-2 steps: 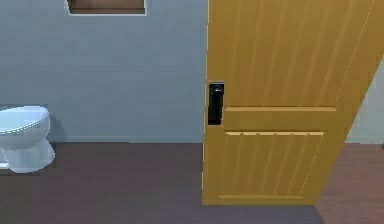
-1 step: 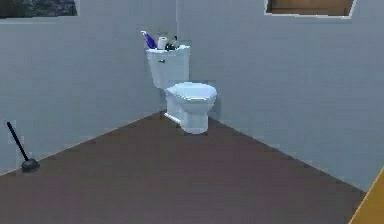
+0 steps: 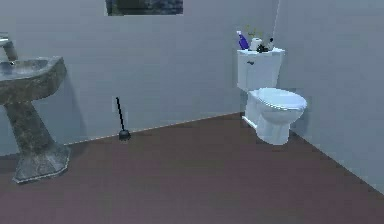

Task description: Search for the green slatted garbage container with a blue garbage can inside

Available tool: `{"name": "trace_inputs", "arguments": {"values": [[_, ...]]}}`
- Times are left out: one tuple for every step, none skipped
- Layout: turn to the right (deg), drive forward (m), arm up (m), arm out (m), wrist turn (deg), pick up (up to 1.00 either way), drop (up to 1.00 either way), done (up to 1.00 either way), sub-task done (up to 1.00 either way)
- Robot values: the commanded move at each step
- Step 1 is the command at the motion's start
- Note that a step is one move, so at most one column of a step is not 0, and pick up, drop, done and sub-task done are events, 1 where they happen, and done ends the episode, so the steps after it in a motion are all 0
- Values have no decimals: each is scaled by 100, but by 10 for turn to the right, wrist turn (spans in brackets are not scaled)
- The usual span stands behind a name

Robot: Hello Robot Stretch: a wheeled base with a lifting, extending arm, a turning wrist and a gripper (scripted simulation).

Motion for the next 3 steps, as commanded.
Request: {"name": "trace_inputs", "arguments": {"values": [[0,10,0,0,0,0,0,0,0],[-450,0,0,0,0,0,0,0,0],[-120,0,0,0,0,0,0,0,0]]}}
